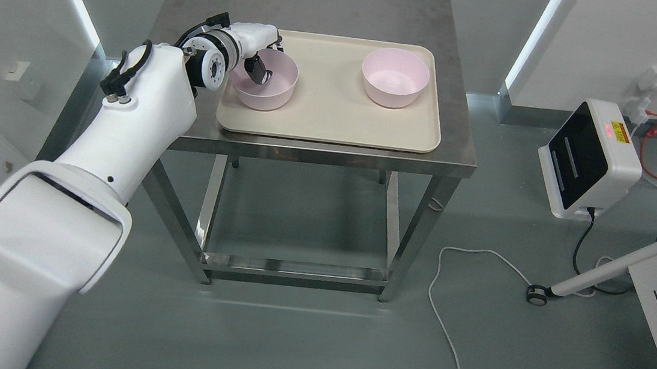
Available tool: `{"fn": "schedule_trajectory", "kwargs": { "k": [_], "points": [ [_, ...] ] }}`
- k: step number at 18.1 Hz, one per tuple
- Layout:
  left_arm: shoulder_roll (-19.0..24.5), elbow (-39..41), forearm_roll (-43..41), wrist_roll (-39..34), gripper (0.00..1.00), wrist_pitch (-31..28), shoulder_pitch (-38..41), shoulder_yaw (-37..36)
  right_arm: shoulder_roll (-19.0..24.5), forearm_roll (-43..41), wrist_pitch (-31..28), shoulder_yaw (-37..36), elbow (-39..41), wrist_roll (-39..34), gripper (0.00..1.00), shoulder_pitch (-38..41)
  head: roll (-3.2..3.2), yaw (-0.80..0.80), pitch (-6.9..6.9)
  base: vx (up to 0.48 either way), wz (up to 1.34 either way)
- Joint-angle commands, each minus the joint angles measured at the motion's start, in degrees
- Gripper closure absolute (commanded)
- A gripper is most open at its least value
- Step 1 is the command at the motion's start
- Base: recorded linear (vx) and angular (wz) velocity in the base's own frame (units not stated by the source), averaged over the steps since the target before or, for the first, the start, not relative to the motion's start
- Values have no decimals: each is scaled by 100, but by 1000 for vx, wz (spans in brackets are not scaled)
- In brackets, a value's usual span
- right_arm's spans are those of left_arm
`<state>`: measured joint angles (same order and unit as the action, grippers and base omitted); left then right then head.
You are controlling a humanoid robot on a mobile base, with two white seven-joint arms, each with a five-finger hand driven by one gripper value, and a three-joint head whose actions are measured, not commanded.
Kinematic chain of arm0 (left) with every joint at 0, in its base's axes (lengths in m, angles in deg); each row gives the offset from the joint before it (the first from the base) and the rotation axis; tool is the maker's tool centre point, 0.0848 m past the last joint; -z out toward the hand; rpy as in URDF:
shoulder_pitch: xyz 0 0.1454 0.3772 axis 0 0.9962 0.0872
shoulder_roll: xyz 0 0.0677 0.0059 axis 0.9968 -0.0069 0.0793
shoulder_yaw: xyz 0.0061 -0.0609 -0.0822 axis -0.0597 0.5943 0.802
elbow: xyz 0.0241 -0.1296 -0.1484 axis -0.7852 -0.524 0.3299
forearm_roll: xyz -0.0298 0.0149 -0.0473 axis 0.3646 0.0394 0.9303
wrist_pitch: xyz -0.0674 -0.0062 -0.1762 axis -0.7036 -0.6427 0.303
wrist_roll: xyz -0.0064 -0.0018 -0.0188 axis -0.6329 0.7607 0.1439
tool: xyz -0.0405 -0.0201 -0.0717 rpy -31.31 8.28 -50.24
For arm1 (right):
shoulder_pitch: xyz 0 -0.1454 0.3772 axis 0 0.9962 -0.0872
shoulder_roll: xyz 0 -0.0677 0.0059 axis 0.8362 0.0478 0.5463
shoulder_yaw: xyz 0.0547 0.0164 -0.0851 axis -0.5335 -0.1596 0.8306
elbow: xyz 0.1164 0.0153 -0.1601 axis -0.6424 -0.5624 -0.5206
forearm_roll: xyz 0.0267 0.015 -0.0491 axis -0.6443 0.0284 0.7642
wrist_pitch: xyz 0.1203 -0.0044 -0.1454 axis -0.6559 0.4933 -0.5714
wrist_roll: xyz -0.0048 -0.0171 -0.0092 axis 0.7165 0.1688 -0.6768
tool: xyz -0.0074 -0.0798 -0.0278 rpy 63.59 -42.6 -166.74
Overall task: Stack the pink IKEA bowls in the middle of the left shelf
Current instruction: 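Hook the left hand fingers over the rim of the nearer pink bowl, then lift the pink bowl with the left hand over the other pink bowl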
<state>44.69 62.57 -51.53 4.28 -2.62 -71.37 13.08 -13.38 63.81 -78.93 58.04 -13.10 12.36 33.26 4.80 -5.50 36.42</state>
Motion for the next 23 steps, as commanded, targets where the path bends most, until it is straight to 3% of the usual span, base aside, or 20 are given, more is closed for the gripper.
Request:
{"fn": "schedule_trajectory", "kwargs": {
  "k": [1, 7, 14, 23],
  "points": [
    [-25, -14, 6, -1, 85, 11, 18, 183, -100, 0, -3, -62, 193, -3, 0, 167, 0, 0, 0, 0, 0],
    [10, 4, 23, 60, 100, 405, 18, 473, -100, 0, 6, -62, 193, -3, 0, 167, 0, 0, 0, 0, 0],
    [27, 433, 32, 96, 100, 477, 1, 631, -100, 0, -3, -62, 193, -3, 0, 167, 0, 0, 0, 0, 0],
    [-224, 1497, 59, 887, 100, 328, -808, 798, -100, 0, -3, -70, 193, -3, 0, 167, 0, 0, 0, 0, 0]
  ]
}}
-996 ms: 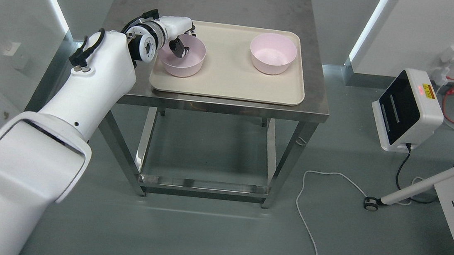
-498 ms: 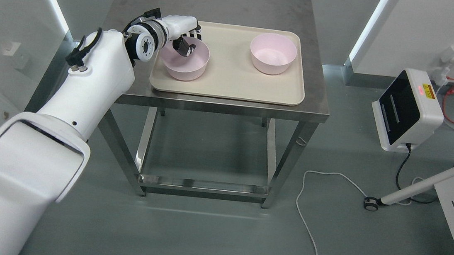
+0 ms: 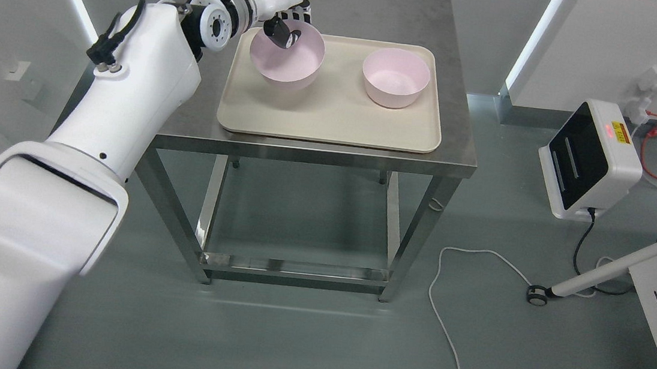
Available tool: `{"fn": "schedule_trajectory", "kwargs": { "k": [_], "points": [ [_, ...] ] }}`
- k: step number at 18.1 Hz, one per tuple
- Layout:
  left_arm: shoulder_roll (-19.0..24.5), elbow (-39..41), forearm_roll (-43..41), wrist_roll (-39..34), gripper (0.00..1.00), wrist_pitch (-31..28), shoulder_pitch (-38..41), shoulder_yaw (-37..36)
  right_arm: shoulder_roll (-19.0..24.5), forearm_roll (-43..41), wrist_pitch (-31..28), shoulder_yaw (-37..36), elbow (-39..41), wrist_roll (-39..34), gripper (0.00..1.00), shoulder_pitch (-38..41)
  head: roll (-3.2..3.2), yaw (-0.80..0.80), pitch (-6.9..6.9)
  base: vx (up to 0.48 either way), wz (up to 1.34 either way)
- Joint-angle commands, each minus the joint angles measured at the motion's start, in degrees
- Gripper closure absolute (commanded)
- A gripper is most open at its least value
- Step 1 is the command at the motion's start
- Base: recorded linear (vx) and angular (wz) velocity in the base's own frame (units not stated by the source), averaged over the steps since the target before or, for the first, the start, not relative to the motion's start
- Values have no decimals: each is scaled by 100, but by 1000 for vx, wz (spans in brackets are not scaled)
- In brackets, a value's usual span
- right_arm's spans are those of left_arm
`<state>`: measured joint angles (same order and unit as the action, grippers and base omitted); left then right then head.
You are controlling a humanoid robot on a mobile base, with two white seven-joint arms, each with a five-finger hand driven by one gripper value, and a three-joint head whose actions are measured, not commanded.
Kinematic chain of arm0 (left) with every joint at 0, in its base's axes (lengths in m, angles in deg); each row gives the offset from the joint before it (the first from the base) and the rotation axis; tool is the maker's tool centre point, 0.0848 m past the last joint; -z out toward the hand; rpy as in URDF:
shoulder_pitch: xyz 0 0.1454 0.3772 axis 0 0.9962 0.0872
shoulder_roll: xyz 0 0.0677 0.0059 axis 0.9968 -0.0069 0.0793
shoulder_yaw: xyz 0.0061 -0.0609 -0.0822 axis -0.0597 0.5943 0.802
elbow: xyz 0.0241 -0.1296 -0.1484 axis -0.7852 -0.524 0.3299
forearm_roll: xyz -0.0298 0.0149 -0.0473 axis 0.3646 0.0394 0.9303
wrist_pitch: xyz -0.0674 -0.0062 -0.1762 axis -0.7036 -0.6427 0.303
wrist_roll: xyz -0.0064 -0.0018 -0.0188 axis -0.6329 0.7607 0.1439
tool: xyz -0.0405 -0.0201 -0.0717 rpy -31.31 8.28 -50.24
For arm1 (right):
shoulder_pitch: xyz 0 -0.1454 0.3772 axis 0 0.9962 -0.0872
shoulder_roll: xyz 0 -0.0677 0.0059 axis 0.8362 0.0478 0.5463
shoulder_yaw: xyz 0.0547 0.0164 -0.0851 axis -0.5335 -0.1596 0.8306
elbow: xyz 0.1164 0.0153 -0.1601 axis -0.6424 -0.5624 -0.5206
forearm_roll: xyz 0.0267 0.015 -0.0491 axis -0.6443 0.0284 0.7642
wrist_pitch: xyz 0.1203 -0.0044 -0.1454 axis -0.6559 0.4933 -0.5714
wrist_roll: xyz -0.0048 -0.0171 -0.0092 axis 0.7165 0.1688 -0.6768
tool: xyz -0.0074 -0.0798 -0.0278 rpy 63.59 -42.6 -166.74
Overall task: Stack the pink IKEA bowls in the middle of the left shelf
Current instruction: 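Lift the pink bowl with the left hand over the other pink bowl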
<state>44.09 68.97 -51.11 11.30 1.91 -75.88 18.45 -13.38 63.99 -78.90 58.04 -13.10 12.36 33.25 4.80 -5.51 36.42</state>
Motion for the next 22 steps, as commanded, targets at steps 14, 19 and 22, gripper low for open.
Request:
{"fn": "schedule_trajectory", "kwargs": {
  "k": [14, 19, 22],
  "points": [
    [-164, 1394, 2117, -1099, 99, -917, -384, -2241, -100, -19, -6, -62, 193, -3, 0, 167, 0, 0, 0, 0, 0],
    [-164, 1359, 2433, -1722, 99, -1294, -375, -2849, -100, -19, -6, -70, 193, -3, 0, 167, 0, 0, 0, 0, 0],
    [-164, 1166, 2705, -2021, 99, -1497, -375, -2867, -100, -19, -5, -62, 193, -3, 0, 167, 0, 0, 0, 0, 0]
  ]
}}
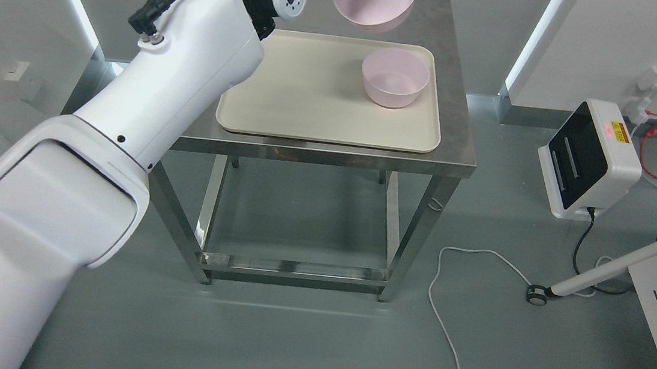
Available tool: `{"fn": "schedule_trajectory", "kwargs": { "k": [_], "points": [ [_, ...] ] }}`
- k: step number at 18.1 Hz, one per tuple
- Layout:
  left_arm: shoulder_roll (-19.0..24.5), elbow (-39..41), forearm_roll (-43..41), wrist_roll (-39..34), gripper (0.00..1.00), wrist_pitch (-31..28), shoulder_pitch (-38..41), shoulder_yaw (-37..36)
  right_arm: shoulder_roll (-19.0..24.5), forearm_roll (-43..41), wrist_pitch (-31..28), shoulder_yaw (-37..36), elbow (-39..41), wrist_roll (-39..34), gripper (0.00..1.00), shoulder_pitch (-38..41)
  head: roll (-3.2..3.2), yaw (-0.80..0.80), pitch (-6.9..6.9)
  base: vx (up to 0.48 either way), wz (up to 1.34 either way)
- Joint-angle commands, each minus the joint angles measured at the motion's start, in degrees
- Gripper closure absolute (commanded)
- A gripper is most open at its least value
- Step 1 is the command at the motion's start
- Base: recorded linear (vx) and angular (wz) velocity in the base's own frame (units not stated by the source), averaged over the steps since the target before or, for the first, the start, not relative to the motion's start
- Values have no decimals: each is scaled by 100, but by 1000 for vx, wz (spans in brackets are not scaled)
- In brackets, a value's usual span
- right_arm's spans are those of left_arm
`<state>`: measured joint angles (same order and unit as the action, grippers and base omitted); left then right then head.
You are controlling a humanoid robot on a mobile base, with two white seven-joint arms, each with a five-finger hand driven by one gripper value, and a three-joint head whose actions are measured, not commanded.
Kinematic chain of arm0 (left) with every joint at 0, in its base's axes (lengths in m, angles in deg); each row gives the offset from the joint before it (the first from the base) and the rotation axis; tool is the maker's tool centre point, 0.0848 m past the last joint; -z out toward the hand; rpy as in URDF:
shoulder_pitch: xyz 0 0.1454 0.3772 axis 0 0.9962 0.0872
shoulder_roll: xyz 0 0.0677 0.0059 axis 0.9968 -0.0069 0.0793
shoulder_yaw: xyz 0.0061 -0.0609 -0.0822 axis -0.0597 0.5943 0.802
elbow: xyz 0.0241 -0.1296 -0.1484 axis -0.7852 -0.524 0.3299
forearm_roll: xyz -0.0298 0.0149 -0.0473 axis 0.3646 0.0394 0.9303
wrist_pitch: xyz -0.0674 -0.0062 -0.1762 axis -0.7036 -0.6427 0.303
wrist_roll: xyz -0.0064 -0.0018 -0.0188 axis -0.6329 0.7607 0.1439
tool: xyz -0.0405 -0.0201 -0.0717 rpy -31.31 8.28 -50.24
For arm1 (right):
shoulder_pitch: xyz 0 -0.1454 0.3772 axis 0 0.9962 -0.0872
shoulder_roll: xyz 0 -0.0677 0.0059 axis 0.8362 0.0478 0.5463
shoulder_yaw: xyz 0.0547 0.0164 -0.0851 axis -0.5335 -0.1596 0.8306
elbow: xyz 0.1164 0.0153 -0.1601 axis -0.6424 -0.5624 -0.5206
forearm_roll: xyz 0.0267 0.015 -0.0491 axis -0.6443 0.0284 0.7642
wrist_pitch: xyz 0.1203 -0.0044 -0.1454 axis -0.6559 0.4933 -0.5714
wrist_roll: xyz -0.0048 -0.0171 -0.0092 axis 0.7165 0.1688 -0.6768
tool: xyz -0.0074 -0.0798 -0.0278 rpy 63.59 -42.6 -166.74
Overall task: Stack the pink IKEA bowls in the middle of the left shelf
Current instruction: 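Lift the pink bowl with the left hand over the other pink bowl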
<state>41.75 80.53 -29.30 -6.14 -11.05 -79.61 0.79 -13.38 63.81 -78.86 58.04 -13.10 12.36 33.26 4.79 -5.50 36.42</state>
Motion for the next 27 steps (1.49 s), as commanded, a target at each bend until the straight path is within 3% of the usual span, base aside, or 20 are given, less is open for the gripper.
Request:
{"fn": "schedule_trajectory", "kwargs": {
  "k": [1, 6, 15, 27],
  "points": [
    [70, -69, 552, -347, 99, -228, -2, -1101, -100, 0, 0, -62, 193, -3, 0, 167, 0, 0, 0, 0, 0],
    [70, -52, 1026, -523, 99, -456, 15, -1109, -100, 0, 0, -70, 193, -3, 0, 167, 0, 0, 0, 0, 0],
    [70, -69, 1167, -664, 98, -448, 173, -1241, -100, 0, 0, -62, 193, -3, 0, 167, 0, 0, 0, 0, 0],
    [70, 10, 1194, -770, 98, -421, 165, -899, -100, 0, 0, -62, 193, -3, 0, 167, 0, 0, 0, 0, 0]
  ]
}}
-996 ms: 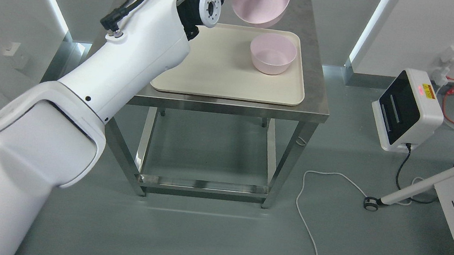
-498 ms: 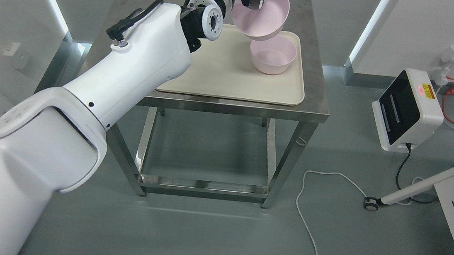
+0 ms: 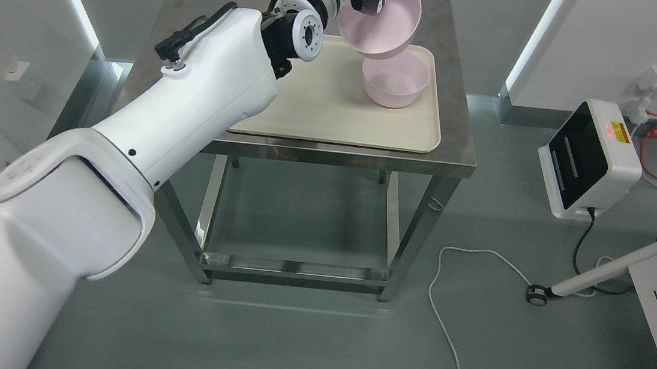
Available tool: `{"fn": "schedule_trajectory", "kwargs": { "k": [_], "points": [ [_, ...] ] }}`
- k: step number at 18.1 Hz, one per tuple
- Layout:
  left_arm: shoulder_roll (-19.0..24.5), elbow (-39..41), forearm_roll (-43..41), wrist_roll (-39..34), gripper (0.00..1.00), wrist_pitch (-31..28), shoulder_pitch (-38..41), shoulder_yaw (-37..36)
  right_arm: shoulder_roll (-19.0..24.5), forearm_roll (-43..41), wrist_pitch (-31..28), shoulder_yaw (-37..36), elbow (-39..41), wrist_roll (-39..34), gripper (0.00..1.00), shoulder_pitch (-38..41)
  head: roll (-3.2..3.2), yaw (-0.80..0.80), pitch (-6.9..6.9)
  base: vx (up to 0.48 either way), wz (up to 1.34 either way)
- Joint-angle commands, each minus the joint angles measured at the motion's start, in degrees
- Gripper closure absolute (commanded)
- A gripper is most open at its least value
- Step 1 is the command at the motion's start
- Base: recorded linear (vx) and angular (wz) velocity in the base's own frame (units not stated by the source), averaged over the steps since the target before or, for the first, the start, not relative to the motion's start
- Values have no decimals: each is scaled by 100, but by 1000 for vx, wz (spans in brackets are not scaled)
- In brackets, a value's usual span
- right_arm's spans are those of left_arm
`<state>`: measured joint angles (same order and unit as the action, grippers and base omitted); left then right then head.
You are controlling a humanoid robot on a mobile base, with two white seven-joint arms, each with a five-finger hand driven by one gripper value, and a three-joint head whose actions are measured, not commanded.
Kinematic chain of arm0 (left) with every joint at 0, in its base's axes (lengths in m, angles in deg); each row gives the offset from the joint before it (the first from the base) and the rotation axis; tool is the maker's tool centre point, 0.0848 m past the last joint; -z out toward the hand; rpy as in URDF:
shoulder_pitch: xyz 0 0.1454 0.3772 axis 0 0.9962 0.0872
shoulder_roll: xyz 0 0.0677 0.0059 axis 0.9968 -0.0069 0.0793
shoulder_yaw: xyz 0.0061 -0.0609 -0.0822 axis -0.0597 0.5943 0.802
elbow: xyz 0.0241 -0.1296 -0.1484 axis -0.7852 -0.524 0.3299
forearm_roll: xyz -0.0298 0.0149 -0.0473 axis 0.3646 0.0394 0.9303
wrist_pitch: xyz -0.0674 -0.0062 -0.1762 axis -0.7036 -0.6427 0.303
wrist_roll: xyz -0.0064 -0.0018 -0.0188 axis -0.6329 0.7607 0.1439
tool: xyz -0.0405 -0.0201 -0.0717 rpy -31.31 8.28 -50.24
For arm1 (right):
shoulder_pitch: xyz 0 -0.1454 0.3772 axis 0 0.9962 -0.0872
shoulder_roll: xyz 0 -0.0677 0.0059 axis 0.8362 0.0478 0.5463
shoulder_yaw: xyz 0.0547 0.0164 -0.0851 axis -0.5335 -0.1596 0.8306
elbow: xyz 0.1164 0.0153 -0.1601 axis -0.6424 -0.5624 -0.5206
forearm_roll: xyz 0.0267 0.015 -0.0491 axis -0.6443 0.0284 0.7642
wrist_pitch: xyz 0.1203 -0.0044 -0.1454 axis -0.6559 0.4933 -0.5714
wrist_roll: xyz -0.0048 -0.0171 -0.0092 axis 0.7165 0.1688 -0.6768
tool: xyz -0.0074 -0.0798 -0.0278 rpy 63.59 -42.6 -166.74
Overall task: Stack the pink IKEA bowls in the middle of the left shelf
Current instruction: 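Lift the pink bowl with the left hand over the other pink bowl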
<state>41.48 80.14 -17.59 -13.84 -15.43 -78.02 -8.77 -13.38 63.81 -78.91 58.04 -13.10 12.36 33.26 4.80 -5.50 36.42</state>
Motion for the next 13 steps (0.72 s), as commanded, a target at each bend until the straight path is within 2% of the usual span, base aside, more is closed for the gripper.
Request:
{"fn": "schedule_trajectory", "kwargs": {
  "k": [1, 13],
  "points": [
    [97, 101, 57, 0, 98, 17, 5, 58, -100, 0, -5, -62, 193, -3, 0, 167, 0, 0, 0, 0, 0],
    [97, 312, 136, 18, 98, -1, -3, 251, -100, 0, -5, -62, 193, -3, 0, 167, 0, 0, 0, 0, 0]
  ]
}}
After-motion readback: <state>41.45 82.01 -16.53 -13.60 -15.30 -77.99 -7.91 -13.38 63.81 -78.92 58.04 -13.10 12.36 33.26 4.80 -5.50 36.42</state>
